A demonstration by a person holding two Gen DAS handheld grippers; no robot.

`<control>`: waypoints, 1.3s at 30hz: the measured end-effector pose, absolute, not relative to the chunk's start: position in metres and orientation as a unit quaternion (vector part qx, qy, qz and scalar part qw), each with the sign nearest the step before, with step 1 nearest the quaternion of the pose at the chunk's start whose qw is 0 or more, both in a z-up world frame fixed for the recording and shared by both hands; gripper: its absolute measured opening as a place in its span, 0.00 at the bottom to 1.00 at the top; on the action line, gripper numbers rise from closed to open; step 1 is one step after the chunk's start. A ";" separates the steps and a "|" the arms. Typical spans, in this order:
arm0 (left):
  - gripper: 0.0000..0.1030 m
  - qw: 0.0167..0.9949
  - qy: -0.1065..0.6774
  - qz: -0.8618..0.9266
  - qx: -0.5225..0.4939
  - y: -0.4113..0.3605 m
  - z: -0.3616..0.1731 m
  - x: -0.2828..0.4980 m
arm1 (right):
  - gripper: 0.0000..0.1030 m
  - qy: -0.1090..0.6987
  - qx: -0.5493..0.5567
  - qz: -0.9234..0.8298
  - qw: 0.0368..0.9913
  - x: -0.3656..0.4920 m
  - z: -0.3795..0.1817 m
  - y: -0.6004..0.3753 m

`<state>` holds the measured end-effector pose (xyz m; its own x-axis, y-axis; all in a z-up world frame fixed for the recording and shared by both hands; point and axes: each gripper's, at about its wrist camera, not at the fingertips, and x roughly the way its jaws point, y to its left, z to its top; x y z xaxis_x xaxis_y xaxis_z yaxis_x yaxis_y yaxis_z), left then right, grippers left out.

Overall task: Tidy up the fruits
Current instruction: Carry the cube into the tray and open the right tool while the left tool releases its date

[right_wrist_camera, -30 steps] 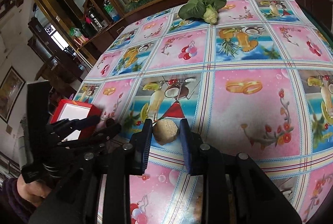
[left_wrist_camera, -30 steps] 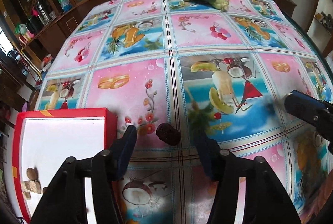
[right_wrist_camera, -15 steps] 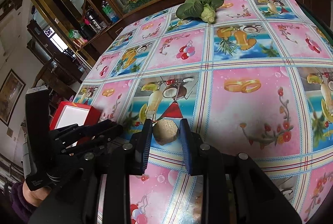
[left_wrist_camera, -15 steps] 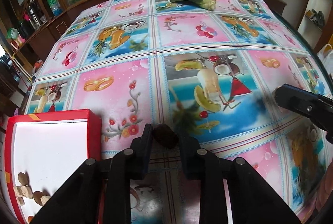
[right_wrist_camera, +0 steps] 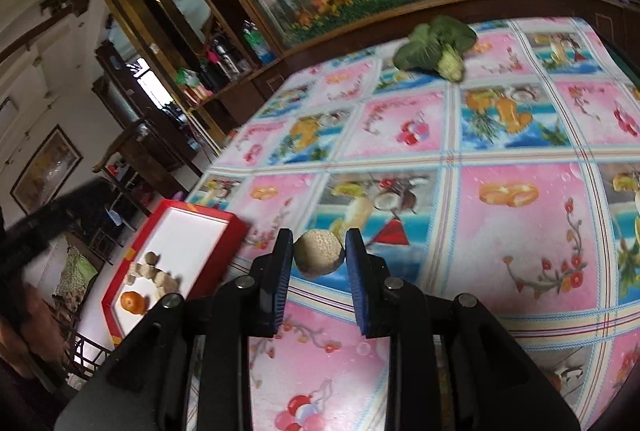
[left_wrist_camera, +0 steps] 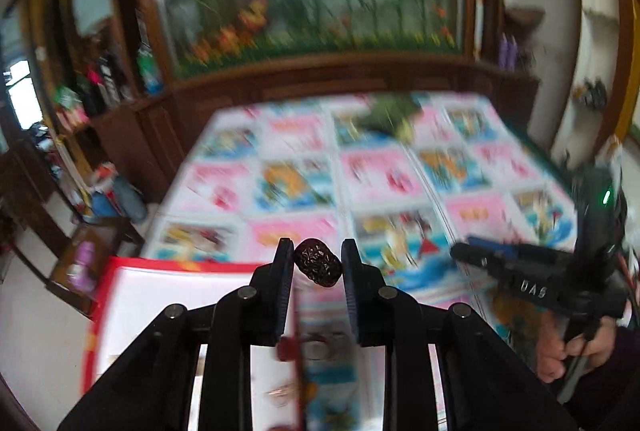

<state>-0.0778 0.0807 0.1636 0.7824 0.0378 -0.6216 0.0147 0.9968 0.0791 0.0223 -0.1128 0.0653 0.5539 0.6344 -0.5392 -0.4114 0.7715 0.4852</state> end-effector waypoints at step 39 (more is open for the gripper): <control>0.23 0.900 0.416 0.131 -0.013 0.265 0.084 -0.043 | 0.28 0.448 0.067 0.383 0.805 0.031 0.074 0.128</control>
